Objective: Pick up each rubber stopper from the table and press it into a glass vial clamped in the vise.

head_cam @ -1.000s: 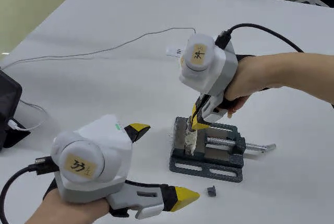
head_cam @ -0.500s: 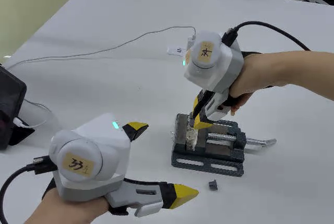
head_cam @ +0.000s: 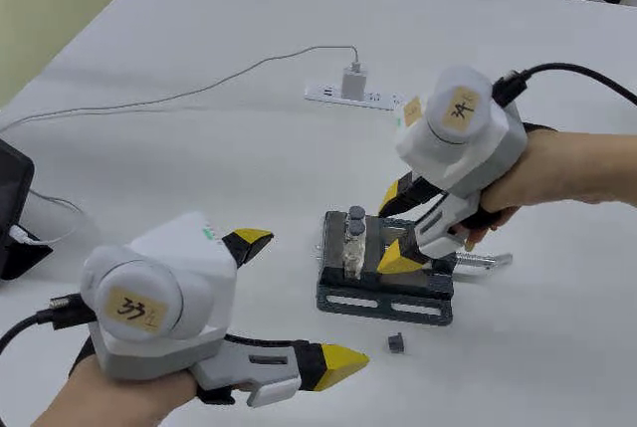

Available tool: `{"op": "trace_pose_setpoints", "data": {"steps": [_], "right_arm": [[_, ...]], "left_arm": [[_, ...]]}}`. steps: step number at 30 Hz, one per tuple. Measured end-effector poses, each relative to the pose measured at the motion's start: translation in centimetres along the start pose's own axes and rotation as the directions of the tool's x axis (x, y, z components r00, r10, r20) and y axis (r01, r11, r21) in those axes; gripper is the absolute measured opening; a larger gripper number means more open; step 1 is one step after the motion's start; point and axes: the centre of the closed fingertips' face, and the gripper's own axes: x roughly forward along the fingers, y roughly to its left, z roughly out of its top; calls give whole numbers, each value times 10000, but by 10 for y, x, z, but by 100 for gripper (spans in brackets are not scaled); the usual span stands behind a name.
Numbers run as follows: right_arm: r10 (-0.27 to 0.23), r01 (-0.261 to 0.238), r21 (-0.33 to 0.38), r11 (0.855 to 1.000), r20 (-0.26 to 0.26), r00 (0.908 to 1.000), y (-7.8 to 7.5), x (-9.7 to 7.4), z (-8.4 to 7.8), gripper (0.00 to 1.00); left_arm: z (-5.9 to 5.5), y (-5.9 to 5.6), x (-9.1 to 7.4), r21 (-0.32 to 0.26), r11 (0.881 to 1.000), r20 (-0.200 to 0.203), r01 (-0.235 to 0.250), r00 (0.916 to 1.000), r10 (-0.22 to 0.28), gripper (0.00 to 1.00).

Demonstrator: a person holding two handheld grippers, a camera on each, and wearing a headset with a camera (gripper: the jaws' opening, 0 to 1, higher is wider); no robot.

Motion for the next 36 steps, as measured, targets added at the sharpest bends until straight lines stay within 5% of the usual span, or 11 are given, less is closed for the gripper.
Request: {"op": "trace_pose_setpoints", "data": {"steps": [8,21,36], "right_arm": [[144,-209,680,9975,944,9954,27,2,-12,34],[948,-1005,474,9938,1103,9894,61,24,-42,26],[895,-869,-351,9956,795,9928,59,43,-56,16]], "left_arm": [[0,-4,0,197,9997,-75,170,9998,-169,89],[-5,-10,-2,228,9995,-233,223,9995,-217,89],[-16,-13,-6,69,9999,-512,144,9986,-141,87]]}}
